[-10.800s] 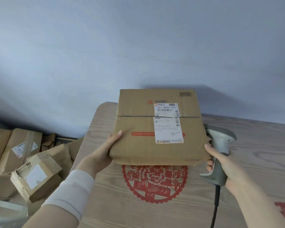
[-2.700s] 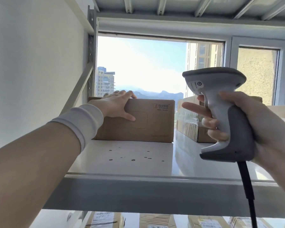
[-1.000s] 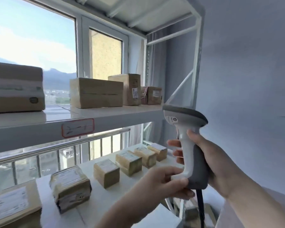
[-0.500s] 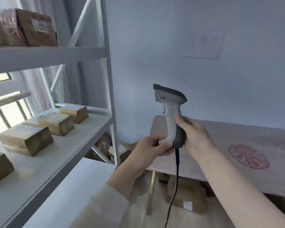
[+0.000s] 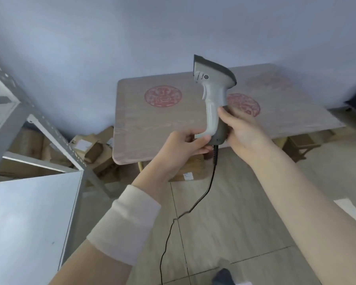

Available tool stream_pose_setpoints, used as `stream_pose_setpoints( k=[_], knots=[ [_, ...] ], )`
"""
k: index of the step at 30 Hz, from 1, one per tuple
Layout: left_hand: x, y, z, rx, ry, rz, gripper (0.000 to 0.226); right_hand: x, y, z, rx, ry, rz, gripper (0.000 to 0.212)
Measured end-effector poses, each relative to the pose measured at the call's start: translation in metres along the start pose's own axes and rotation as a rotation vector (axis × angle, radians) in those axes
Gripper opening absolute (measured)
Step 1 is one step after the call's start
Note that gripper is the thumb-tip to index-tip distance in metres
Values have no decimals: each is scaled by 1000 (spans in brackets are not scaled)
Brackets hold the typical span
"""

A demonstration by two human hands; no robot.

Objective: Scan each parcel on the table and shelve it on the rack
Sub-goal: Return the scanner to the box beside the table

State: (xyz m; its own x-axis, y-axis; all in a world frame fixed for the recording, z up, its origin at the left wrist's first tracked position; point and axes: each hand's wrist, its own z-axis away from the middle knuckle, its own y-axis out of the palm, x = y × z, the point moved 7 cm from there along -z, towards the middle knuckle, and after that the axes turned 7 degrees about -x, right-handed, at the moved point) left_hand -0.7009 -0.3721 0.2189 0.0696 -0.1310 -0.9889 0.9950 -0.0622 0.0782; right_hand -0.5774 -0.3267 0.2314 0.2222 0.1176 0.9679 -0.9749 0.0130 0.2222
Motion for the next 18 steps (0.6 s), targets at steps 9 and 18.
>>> stream_pose_setpoints(
  k=[9,18],
  knots=[
    [53,143,-96,37,-120,-68,23,-13,-165,-69,-93,149,-107,8],
    [91,238,-159,94,-174,-46,16,-13,-267,-114,-150,188,-108,9]
  ],
)
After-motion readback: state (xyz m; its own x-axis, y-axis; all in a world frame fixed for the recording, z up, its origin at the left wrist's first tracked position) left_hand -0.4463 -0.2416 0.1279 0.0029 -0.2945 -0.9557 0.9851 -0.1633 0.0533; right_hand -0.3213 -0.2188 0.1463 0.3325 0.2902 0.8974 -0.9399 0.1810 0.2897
